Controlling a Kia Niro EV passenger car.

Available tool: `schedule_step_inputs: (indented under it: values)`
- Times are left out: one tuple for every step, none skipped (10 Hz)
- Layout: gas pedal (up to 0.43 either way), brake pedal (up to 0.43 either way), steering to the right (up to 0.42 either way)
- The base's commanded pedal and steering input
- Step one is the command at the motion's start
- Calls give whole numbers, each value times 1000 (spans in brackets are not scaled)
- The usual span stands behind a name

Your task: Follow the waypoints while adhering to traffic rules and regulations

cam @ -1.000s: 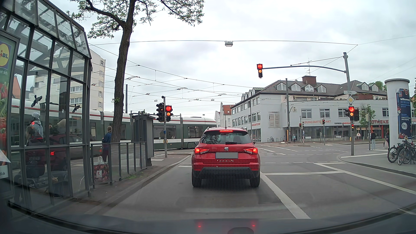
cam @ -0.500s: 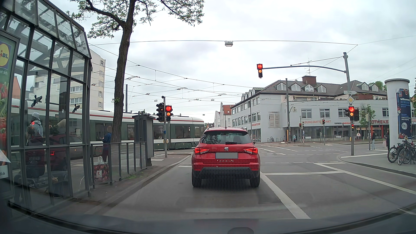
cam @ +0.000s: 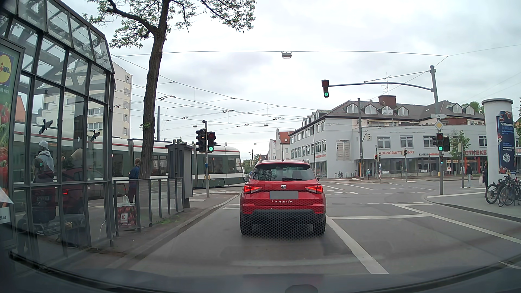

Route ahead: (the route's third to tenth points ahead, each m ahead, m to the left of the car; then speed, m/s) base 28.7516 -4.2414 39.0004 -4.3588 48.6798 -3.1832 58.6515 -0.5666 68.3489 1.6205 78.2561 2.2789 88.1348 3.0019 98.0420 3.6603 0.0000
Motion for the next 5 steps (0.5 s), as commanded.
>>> schedule_step_inputs:
  values:
    - [0,18,-5]
    - [0,12,-5]
    - [0,0,-5]
    - [0,0,-5]
    - [0,0,-5]
